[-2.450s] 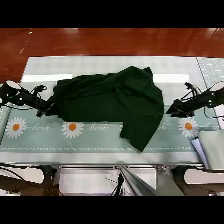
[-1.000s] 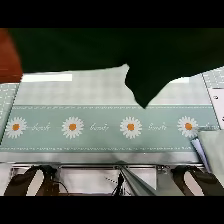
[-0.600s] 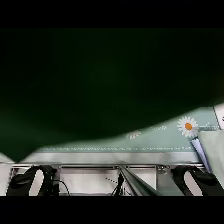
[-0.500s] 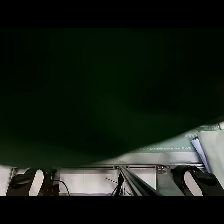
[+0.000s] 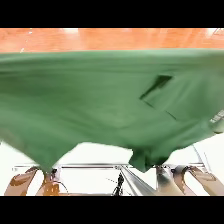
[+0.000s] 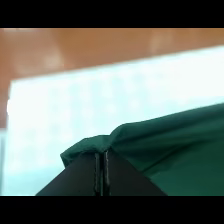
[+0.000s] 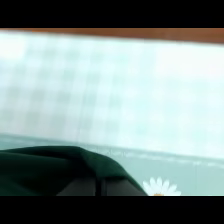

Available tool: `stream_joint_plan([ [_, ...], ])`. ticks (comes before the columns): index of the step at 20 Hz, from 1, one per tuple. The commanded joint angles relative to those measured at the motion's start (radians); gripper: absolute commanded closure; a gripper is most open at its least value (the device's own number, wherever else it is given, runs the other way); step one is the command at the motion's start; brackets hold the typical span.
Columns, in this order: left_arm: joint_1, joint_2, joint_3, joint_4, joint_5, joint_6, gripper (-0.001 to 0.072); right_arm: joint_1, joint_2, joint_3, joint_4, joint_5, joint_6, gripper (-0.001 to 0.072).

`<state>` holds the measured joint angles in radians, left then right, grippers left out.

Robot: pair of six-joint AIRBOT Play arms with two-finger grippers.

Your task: Fold the shirts.

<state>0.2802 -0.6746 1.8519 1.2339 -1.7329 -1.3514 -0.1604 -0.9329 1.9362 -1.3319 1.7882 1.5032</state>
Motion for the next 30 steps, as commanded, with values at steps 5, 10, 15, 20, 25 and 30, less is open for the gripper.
stream_joint_plan([
  [5,-0.015,-0.394,0.001,0.001,-0.072,-0.060,0.0691,0.028,-0.449,0.000,0.008,0.018,-0.050,0.0690],
  [10,-0.091,-0.719,0.002,0.001,0.137,-0.049,0.0690,0.090,-0.644,0.000,-0.005,-0.338,-0.032,0.0689],
  [15,-0.108,-0.881,0.001,0.001,0.602,-0.048,0.0689,0.093,-0.754,0.000,0.012,-0.645,0.005,0.0689],
  [20,-0.192,-1.038,0.001,0.001,0.766,0.132,0.0688,0.117,-0.875,0.000,0.043,-0.778,0.013,0.0689],
  [25,-0.208,-1.193,0.001,0.009,0.756,0.160,0.0688,0.121,-0.991,0.000,0.043,-0.723,0.100,0.0689],
  [30,-0.186,-1.223,0.002,0.008,0.702,0.095,0.0687,0.121,-1.015,0.001,0.046,-0.570,0.116,0.0689],
])
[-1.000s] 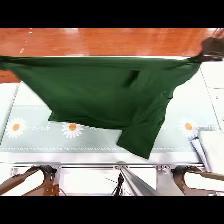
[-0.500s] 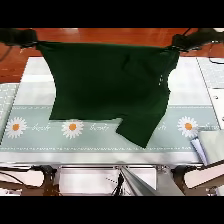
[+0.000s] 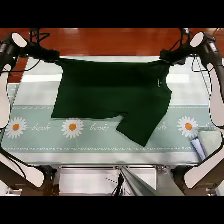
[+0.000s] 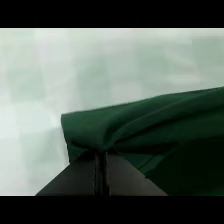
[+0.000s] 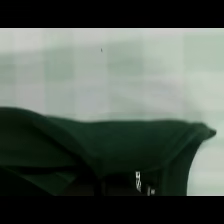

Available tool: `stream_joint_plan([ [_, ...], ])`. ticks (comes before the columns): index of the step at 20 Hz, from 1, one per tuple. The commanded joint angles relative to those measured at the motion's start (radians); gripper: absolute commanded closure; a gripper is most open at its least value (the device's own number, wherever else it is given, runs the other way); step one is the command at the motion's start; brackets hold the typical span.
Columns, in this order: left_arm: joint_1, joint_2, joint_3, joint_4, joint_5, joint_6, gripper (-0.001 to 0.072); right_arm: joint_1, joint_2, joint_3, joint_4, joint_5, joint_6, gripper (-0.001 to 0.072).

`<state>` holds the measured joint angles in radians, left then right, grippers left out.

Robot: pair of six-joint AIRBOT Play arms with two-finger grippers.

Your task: Fold the shirts.

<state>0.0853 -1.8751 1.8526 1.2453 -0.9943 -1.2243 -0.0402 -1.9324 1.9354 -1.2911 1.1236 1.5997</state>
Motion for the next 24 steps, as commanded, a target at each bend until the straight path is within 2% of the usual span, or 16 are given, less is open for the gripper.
stream_joint_plan([
  [1,0.016,-0.023,0.003,-0.003,-0.089,-0.055,0.0687,0.000,-0.012,0.002,0.009,0.159,0.019,0.0688],
  [4,0.035,-0.056,0.003,-0.003,-0.258,-0.065,0.0687,0.001,-0.018,-0.002,0.009,0.333,0.020,0.0688],
  [7,0.038,-0.090,0.003,-0.004,-0.302,-0.100,0.0685,0.000,-0.021,-0.001,0.011,0.346,0.020,0.0688],
  [8,0.038,-0.089,0.003,-0.004,-0.301,-0.101,0.0682,0.000,-0.021,-0.001,0.019,0.346,0.020,0.0666],
  [9,0.041,-0.079,0.003,-0.003,-0.302,-0.101,0.0622,0.000,-0.021,-0.001,0.031,0.348,0.019,0.0528],
  [10,0.048,-0.066,0.013,-0.003,-0.317,-0.101,0.0464,-0.001,-0.020,0.000,0.049,0.372,0.004,0.0342],
  [11,0.060,-0.057,0.036,-0.003,-0.347,-0.101,0.0343,-0.002,-0.019,0.000,0.060,0.408,-0.035,0.0266],
  [12,0.076,-0.053,0.068,0.002,-0.398,-0.102,0.0302,-0.002,-0.016,0.000,0.044,0.475,-0.077,0.0268],
  [15,0.149,-0.049,0.114,0.045,-0.638,-0.132,0.0302,-0.002,-0.004,-0.006,-0.163,0.704,-0.126,0.0293],
  [17,0.212,-0.045,0.054,0.011,-0.799,-0.130,0.0273,-0.023,0.058,-0.079,-0.183,0.652,-0.141,0.0293],
  [18,0.242,-0.037,0.006,-0.043,-0.833,-0.125,0.0174,-0.038,0.103,-0.145,-0.181,0.573,-0.126,0.0293],
  [19,0.274,-0.019,-0.059,-0.106,-0.848,-0.124,0.0162,-0.053,0.150,-0.221,-0.177,0.500,-0.115,0.0293],
  [20,0.299,0.005,-0.130,-0.145,-0.845,-0.123,0.0162,-0.070,0.203,-0.312,-0.150,0.427,-0.118,0.0288],
  [21,0.322,0.042,-0.218,-0.154,-0.819,-0.118,0.0162,-0.095,0.253,-0.402,-0.094,0.347,-0.119,0.0240],
  [24,0.378,0.141,-0.435,-0.154,-0.642,-0.070,0.0162,-0.208,0.358,-0.626,0.047,0.187,-0.144,0.0232],
])
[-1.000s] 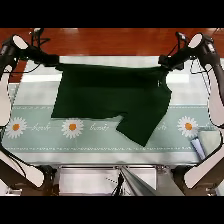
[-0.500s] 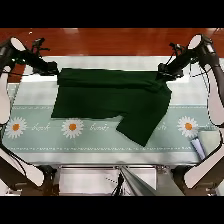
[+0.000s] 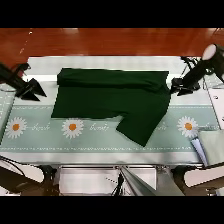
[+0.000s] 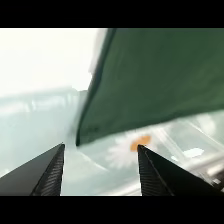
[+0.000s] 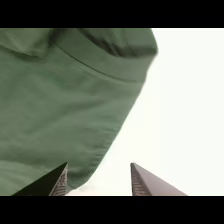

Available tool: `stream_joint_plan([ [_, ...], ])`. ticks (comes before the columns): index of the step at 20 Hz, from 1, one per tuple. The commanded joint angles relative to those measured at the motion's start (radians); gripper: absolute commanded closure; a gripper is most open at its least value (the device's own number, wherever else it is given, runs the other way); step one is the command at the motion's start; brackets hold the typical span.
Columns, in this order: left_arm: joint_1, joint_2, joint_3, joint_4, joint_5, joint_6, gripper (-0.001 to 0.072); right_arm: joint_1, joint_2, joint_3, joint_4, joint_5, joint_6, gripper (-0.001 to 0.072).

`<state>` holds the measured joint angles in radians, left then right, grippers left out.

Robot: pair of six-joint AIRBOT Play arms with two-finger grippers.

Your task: Fold the shirts.

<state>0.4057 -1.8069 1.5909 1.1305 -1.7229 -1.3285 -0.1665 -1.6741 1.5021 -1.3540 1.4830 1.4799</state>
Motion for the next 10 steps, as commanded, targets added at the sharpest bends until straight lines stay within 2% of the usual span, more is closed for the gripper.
stream_joint_plan([
  [1,0.070,0.088,-0.219,-0.039,0.119,0.058,0.0162,-0.110,0.118,-0.236,0.154,-0.180,-0.058,0.0232],
  [3,0.074,0.082,-0.256,-0.039,0.128,0.114,0.0162,-0.148,0.152,-0.296,0.236,-0.184,-0.129,0.0232],
  [5,0.064,0.072,-0.291,-0.040,0.149,0.115,0.0162,-0.156,0.176,-0.328,0.233,-0.193,-0.177,0.0232],
  [8,0.033,0.064,-0.360,-0.039,0.220,0.112,0.0162,-0.156,0.180,-0.344,0.221,-0.196,-0.177,0.0240],
  [10,0.026,0.070,-0.359,-0.038,0.266,0.113,0.0175,-0.154,0.180,-0.345,0.222,-0.194,-0.184,0.0286],
])
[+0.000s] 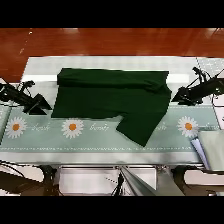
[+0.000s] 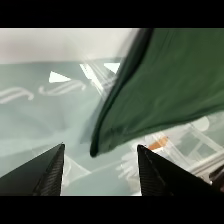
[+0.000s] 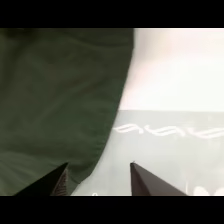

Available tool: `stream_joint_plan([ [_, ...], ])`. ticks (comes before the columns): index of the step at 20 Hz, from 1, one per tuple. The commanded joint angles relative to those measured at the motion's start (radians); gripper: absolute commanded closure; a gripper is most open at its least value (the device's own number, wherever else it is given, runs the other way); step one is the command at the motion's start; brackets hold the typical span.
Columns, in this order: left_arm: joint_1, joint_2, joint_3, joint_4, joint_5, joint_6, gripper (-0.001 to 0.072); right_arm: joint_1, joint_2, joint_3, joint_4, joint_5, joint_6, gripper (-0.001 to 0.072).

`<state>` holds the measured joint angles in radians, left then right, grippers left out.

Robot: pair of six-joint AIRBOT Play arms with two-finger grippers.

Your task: Fold the shirts.

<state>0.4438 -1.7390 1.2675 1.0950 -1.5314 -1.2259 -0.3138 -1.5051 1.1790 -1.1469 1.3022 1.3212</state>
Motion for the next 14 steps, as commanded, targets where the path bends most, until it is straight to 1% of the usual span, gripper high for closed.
stream_joint_plan([
  [1,-0.015,0.001,-0.035,-0.031,0.088,0.010,0.0176,-0.007,0.011,-0.022,0.015,-0.013,-0.025,0.0286],
  [3,-0.031,-0.003,-0.035,-0.064,0.093,0.009,0.0176,-0.007,0.011,-0.022,0.015,-0.015,-0.025,0.0287],
  [6,-0.061,-0.002,-0.035,-0.063,0.100,-0.019,0.0176,-0.007,0.011,-0.022,0.019,-0.020,-0.024,0.0287],
  [8,-0.068,-0.002,-0.035,-0.071,0.108,-0.078,0.0180,-0.007,0.011,-0.022,0.035,-0.019,-0.024,0.0287],
  [9,-0.073,-0.003,-0.036,-0.077,0.105,-0.092,0.0200,-0.007,0.011,-0.022,0.038,-0.018,-0.024,0.0287],
  [11,-0.101,-0.012,-0.037,-0.084,0.089,-0.096,0.0334,-0.007,0.011,-0.022,0.039,-0.012,-0.024,0.0286],
  [13,-0.134,-0.017,-0.037,-0.083,0.088,-0.099,0.0353,-0.008,0.011,-0.022,0.039,-0.002,-0.024,0.0287],
  [14,-0.150,-0.026,-0.038,-0.082,0.088,-0.108,0.0451,-0.007,0.011,-0.022,0.039,0.004,-0.025,0.0287],
])
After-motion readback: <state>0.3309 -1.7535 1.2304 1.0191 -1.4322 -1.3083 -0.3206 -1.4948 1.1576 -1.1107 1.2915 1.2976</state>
